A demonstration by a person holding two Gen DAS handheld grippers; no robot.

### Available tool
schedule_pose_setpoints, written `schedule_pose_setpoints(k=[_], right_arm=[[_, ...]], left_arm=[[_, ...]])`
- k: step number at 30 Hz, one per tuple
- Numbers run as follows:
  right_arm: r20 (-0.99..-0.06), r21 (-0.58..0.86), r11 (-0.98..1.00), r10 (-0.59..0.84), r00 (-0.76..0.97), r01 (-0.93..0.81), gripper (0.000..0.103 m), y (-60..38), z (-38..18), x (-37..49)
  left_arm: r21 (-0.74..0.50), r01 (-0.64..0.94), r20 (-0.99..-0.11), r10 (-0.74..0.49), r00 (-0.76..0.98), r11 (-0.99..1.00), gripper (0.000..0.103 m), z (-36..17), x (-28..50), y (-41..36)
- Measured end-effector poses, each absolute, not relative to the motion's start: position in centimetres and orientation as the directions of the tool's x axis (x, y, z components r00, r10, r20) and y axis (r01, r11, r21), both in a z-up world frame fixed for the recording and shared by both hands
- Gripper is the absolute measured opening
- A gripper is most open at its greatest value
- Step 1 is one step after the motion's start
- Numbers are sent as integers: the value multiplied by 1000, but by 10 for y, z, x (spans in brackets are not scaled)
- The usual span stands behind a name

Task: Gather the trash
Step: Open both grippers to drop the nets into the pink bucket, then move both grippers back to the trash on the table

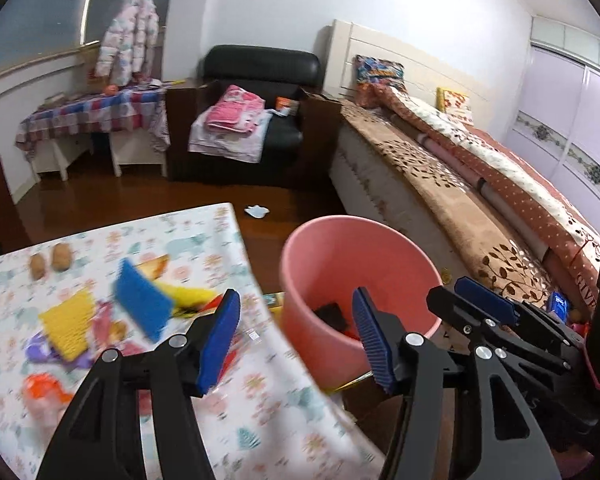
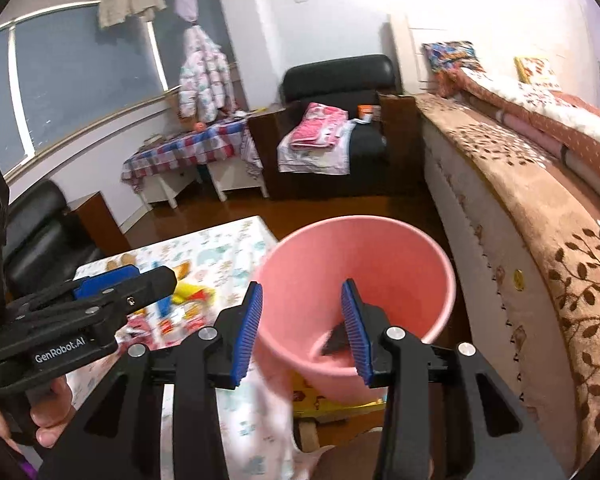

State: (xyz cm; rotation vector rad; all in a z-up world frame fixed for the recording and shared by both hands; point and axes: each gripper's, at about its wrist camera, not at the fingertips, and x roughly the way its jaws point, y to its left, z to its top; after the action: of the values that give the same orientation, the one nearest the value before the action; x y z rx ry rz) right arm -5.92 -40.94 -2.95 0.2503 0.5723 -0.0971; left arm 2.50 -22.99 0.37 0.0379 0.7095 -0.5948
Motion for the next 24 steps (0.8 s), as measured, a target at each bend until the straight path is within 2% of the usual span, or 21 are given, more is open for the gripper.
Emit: schedule_pose_setpoints(k=[3, 10, 17, 19, 24], right_arm=[[-537, 218, 967, 7, 843, 131, 42, -390, -28, -62], [-534, 238, 969, 75, 842, 65, 42, -348, -29, -66], [-557, 235, 972, 122, 821, 15, 42, -316, -39, -63], [-571, 236, 972, 147, 808, -9, 42, -309, -45, -59], [-603, 228, 972, 193, 774, -65, 42, -291, -57, -48]], left_arm=[[-164, 490, -608, -478, 634, 856, 58, 8, 16, -202], [-171, 367, -611, -391, 688, 914, 46, 9, -3, -120], [-144, 263, -627, -294, 722, 954, 46, 1, -21, -44], [-138, 245, -634, -276, 723, 960, 54, -5, -22, -31], [-125, 202, -678, -232, 697, 971, 55, -28, -12, -7]])
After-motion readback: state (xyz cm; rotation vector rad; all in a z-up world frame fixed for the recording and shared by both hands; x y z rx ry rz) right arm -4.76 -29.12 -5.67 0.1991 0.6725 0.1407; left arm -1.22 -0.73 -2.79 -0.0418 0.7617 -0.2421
